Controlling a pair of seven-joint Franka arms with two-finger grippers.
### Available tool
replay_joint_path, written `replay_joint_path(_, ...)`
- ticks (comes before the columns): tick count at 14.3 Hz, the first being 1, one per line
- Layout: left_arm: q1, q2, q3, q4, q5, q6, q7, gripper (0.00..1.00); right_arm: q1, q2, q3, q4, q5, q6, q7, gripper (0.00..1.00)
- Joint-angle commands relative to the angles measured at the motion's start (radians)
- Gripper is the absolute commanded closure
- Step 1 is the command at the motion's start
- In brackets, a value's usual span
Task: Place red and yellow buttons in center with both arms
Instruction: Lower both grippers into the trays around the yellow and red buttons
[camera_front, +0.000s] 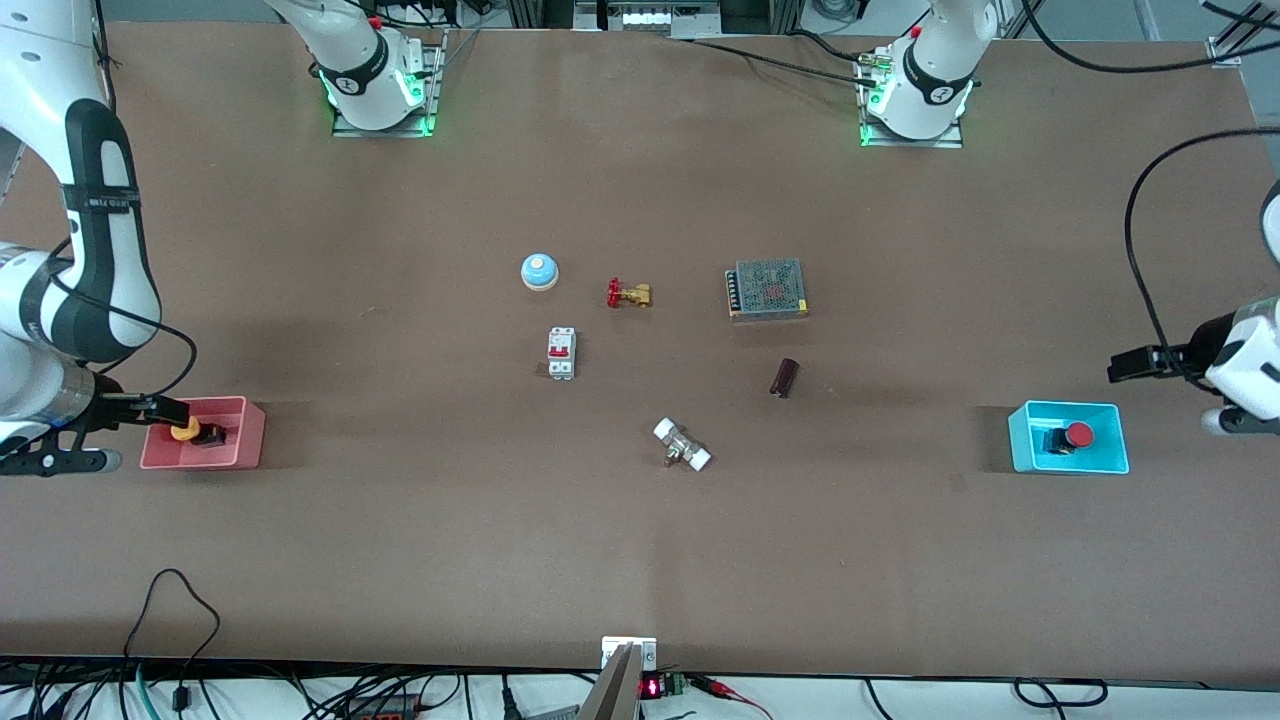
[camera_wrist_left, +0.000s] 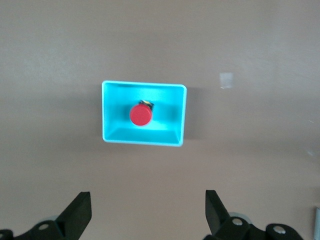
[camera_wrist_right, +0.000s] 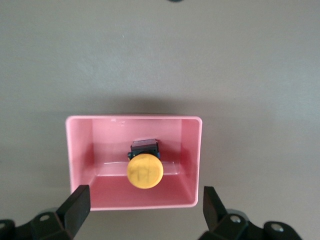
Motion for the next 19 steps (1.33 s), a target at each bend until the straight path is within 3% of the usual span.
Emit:
replay_joint_path(1,0.024,0.067,-0.008,0.023,0.045,0.06,0.01,0.0,-0.008,0.037,0.011,0.028,0.019,-0.002,-0.03,0.0)
replay_joint_path(7,0.033,0.23,-0.008,0.023,0.061,0.203,0.01,0.0,-0.01,0.101,0.013,0.028,0.019,0.066,-0.018,0.0)
replay_joint_path(15,0.034,0.308,0.004,0.022,0.076,0.26,0.008,0.0,-0.022,0.138,0.013,0.031,0.038,0.074,-0.025,0.01)
replay_joint_path(19,0.034,0.314,0.011,0.02,0.076,0.259,-0.006,0.26,-0.022,0.138,0.013,0.033,0.052,0.072,-0.028,0.07)
